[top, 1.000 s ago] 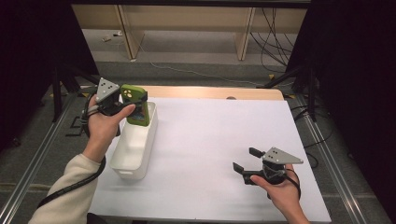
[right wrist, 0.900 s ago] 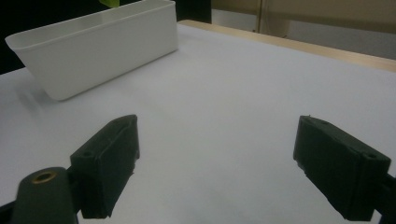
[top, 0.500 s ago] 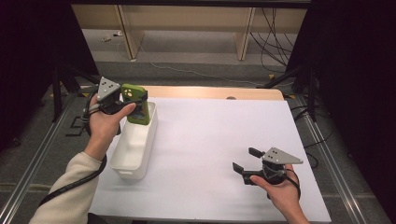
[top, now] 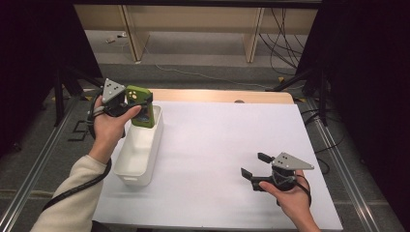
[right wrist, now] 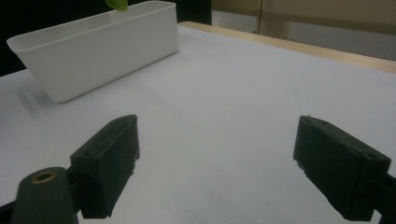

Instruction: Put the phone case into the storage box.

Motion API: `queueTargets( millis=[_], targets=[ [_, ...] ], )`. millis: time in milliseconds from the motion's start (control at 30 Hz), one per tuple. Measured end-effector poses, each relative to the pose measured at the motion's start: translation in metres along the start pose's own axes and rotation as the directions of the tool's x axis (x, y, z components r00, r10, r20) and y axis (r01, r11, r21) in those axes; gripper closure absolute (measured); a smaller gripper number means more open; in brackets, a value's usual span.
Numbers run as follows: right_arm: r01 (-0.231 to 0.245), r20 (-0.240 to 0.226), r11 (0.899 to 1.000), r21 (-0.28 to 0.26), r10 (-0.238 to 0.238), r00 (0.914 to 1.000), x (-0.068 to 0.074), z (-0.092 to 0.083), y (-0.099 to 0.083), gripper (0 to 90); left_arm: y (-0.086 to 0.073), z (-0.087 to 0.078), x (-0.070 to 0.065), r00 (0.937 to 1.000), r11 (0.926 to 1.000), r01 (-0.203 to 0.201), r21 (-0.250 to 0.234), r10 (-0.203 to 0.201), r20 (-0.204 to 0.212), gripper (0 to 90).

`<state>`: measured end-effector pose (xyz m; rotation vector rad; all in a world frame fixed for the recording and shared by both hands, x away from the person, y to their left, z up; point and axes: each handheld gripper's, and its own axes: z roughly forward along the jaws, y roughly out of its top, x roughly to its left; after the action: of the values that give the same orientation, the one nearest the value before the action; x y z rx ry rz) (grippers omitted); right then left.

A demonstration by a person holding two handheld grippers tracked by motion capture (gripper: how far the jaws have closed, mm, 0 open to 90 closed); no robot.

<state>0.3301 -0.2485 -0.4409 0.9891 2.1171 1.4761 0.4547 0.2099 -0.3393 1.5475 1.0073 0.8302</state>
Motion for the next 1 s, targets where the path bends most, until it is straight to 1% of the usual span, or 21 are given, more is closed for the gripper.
queueTargets(
  millis=[367, 400, 433, 733, 1000],
  targets=[
    [0.003, 0.0, 1.0, 0.005, -0.003, 1.0, 0.001, 0.0, 0.0, 15.6, -0.001, 0.006, 0.002, 1.0, 1.0, -0.007, -0.002, 0.007, -0.003, 17.4],
    [0.003, 0.0, 1.0, 0.005, -0.003, 1.0, 0.001, 0.0, 0.0, 15.6, -0.002, 0.006, 0.002, 1.0, 1.0, 0.007, 0.004, -0.007, -0.006, 17.5],
    [0.003, -0.001, 1.0, 0.005, -0.003, 1.0, 0.001, 0.0, 0.0, 15.6, -0.002, 0.006, 0.002, 0.9999, 1.0, 0.008, 0.004, -0.008, -0.007, 17.5],
    [0.003, 0.001, 1.0, 0.006, -0.003, 1.0, 0.0, 0.0, 0.0, 15.6, -0.002, 0.011, 0.002, 0.9999, 1.0, 0.002, 0.003, -0.002, -0.012, 17.4],
    [0.006, -0.001, 1.0, 0.008, -0.006, 1.0, 0.0, 0.001, 0.0, 15.6, -0.004, 0.012, 0.005, 0.9997, 1.0, 0.003, -0.001, -0.003, -0.025, 17.4]
  ],
)
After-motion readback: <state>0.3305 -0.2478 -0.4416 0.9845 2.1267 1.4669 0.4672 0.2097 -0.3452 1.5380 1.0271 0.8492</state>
